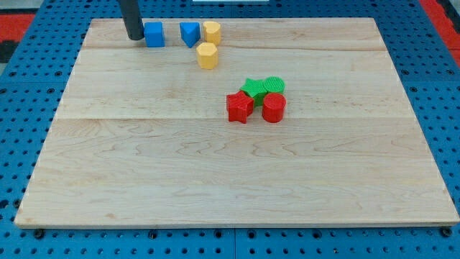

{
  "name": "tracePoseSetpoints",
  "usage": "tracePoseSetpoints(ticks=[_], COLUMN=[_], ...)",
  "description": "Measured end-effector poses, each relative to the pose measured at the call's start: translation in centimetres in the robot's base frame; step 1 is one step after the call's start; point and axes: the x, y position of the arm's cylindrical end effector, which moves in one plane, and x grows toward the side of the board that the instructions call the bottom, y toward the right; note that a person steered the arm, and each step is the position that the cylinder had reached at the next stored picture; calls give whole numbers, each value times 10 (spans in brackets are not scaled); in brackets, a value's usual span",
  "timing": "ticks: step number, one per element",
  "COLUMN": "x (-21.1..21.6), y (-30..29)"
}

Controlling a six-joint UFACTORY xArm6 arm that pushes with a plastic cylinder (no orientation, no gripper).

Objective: Place the blue blocks parallel to each other

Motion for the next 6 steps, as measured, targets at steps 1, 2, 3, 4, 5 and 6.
tracePoseSetpoints(ticks=[1, 2, 3, 4, 5, 6], x=[-14, -17, -3, 71, 122, 129], y=[3, 20, -4, 21, 100, 153])
